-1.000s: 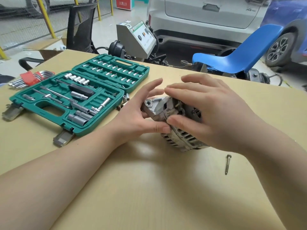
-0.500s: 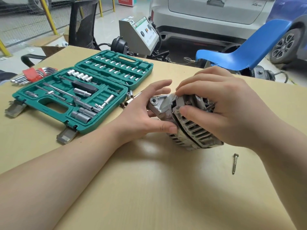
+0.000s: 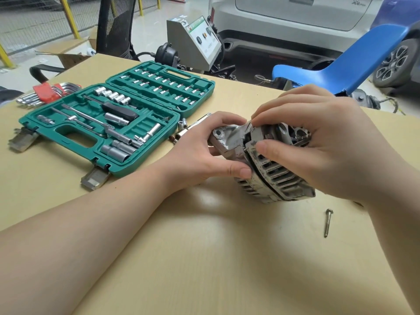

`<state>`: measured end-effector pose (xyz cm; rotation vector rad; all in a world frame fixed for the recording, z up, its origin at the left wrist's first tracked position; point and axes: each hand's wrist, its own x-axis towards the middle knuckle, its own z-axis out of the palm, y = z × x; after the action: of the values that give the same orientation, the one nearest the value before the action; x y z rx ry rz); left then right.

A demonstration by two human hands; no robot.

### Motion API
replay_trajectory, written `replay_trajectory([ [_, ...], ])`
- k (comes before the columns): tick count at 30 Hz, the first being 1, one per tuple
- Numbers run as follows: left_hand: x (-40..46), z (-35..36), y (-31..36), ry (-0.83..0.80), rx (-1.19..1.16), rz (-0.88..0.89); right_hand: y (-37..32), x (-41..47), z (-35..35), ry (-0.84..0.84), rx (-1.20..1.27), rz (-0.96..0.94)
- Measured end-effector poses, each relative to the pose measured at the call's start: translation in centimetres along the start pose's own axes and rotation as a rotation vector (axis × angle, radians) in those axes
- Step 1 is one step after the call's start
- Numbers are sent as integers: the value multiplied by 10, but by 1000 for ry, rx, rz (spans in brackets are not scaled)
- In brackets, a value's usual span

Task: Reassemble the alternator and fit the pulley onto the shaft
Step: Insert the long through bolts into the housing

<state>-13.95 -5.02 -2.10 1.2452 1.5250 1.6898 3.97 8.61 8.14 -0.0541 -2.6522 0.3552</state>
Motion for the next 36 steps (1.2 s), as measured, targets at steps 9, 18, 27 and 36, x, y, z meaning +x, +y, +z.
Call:
replay_trajectory([
  [9,1,1,-2,2,-10,14,0,0,-3,-10,9,-6],
  [18,-2,2,3,-1,24,13,-6,-1,-5,-44,-15,10],
  [27,-6,5,7,49,257,185,-12,-3,-5,-7,-230,-78],
  [36,-16,11,14,93,318,146,42,-17,-29,516,461,428],
])
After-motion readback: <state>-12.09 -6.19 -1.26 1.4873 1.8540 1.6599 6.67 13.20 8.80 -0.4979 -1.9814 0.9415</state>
